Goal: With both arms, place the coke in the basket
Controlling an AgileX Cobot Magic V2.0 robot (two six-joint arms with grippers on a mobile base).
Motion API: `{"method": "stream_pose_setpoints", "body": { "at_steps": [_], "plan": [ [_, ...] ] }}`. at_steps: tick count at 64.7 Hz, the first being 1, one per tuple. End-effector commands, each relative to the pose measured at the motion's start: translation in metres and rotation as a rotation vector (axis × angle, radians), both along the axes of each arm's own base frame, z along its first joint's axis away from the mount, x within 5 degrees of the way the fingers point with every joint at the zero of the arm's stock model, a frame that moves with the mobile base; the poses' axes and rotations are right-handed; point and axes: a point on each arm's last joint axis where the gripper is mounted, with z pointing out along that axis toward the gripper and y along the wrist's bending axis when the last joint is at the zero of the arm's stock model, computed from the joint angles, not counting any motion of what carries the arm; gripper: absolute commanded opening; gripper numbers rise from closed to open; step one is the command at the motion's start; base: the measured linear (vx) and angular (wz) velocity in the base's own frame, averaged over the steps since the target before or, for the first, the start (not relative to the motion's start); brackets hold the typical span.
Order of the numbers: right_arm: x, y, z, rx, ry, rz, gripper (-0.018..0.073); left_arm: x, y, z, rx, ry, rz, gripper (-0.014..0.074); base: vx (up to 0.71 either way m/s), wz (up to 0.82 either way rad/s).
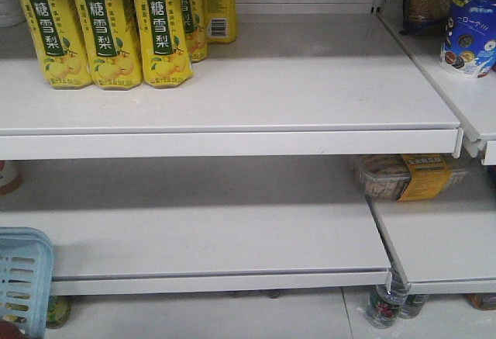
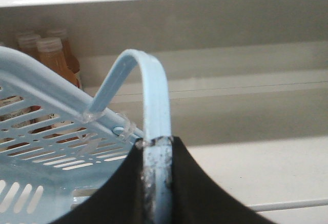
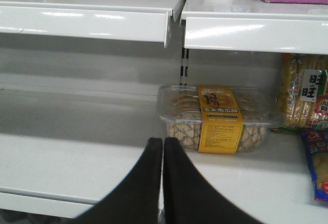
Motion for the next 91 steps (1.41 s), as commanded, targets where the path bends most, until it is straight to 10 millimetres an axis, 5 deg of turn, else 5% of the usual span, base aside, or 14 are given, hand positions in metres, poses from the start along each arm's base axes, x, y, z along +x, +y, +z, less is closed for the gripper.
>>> {"method": "stream_pose_setpoints", "body": {
  "at_steps": [1,91],
  "plan": [
    [-0.0022,0.0008,0.0127,0.000,-0.081,0.021,-0.0009,-0.0013,-0.0006,0.0128,0.016,-0.161,-0.008,-0.0006,0.00,0.00],
    [-0.0022,0.0005,0.0123,-0.001,-0.077,0.018,-0.0009,-0.0016,-0.0006,0.0151,-0.008,-0.164,-0.008,-0.0006,0.00,0.00]
  ]
}}
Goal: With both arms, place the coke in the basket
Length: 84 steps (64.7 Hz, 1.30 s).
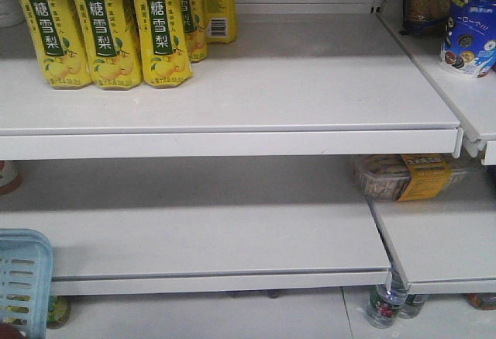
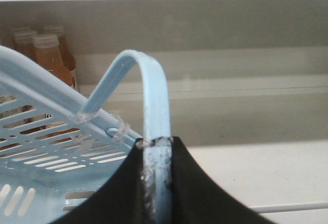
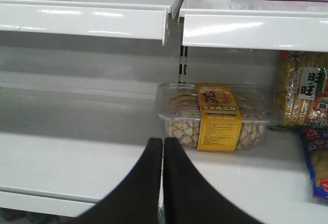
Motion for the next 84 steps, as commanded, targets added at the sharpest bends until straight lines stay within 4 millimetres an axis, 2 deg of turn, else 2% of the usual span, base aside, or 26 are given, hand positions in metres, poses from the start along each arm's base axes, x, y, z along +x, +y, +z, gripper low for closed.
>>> {"method": "stream_pose_setpoints", "body": {
  "at_steps": [1,31,52,56,71,84],
  "plan": [
    [-0.002,0.001,0.013,0.000,-0.083,0.023,-0.0009,-0.002,0.000,0.015,0.027,-0.164,-0.001,-0.0006,0.00,0.00],
    [-0.004,0.005,0.009,-0.062,-0.051,0.055,-0.0009,-0.002,0.000,0.015,0.027,-0.164,-0.001,-0.0006,0.00,0.00],
    [-0.005,0.005,0.008,-0.060,-0.046,-0.122,-0.0009,-0.002,0.000,0.015,0.027,-0.164,-0.001,-0.0006,0.00,0.00],
    [-0.003,0.006,0.003,-0.047,-0.077,-0.119,-0.0009,-0.002,0.000,0.015,0.027,-0.164,-0.001,-0.0006,0.00,0.00],
    [0.011,0.012,-0.035,0.035,-0.230,-0.077,-0.0009,-0.002,0.000,0.015,0.027,-0.164,-0.001,-0.0006,0.00,0.00],
    [0.011,0.012,-0.036,0.025,-0.229,-0.077,-0.0009,-0.002,0.000,0.015,0.027,-0.164,-0.001,-0.0006,0.00,0.00]
  ]
}}
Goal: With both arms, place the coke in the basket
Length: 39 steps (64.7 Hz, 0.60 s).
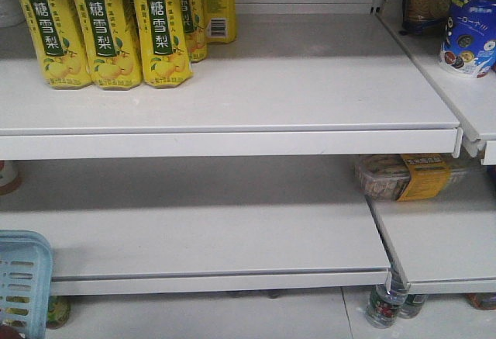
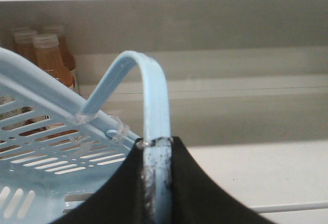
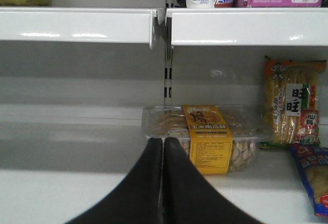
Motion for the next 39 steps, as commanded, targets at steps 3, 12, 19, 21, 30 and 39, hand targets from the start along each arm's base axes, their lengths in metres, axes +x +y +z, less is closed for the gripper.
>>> {"method": "stream_pose_setpoints", "body": {
  "at_steps": [3,12,19,21,30,39],
  "plan": [
    [-0.0010,0.0004,0.0044,-0.002,-0.092,0.004,-0.0009,-0.0016,0.0000,0.0151,0.026,-0.164,-0.001,-0.0006,0.00,0.00],
    [-0.0010,0.0004,0.0044,0.003,-0.091,0.004,-0.0009,-0.0016,0.0000,0.0151,0.026,-0.164,-0.001,-0.0006,0.00,0.00],
    [-0.0010,0.0004,0.0044,0.003,-0.091,0.004,-0.0009,-0.0016,0.0000,0.0151,0.026,-0.164,-0.001,-0.0006,0.00,0.00],
    [-0.0010,0.0004,0.0044,0.003,-0.091,0.004,-0.0009,-0.0016,0.0000,0.0151,0.026,-0.164,-0.001,-0.0006,0.00,0.00],
    [-0.0010,0.0004,0.0044,0.003,-0.091,0.004,-0.0009,-0.0016,0.0000,0.0151,0.026,-0.164,-0.001,-0.0006,0.00,0.00],
    [-0.0010,0.0004,0.0044,0.003,-0.091,0.004,-0.0009,-0.0016,0.0000,0.0151,0.026,-0.164,-0.001,-0.0006,0.00,0.00]
  ]
}}
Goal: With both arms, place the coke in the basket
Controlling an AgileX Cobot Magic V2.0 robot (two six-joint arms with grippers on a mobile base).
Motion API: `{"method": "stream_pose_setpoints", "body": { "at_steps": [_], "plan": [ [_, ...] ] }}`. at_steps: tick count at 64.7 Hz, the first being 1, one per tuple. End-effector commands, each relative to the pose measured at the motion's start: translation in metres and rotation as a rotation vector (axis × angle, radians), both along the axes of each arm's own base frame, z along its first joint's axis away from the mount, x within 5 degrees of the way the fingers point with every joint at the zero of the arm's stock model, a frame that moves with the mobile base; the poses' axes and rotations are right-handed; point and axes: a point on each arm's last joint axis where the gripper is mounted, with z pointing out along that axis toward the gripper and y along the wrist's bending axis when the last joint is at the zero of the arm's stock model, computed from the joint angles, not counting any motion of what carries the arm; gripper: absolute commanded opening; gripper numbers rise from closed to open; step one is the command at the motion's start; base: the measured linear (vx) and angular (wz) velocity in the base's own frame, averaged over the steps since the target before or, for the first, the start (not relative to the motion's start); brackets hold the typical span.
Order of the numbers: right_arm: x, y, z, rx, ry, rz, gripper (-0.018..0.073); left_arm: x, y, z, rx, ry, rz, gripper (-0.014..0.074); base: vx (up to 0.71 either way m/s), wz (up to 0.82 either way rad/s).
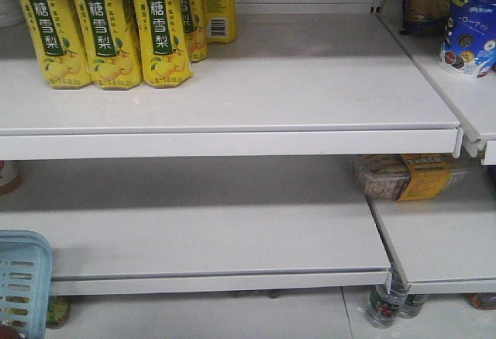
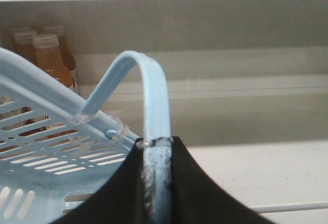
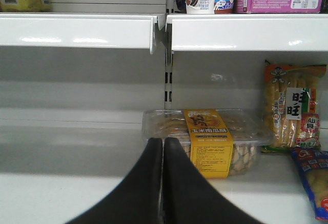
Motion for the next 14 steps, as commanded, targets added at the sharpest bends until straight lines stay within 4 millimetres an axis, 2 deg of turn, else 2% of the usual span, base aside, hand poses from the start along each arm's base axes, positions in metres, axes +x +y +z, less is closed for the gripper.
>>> {"method": "stream_pose_setpoints", "body": {
  "at_steps": [1,14],
  "plan": [
    [-0.0010,0.0003,0.0040,0.001,-0.081,0.003,-0.0009,-0.0016,0.0000,0.0151,0.026,-0.164,-0.001,-0.0006,0.00,0.00],
    [-0.0010,0.0003,0.0040,0.001,-0.081,0.003,-0.0009,-0.0016,0.0000,0.0151,0.026,-0.164,-0.001,-0.0006,0.00,0.00]
  ]
}}
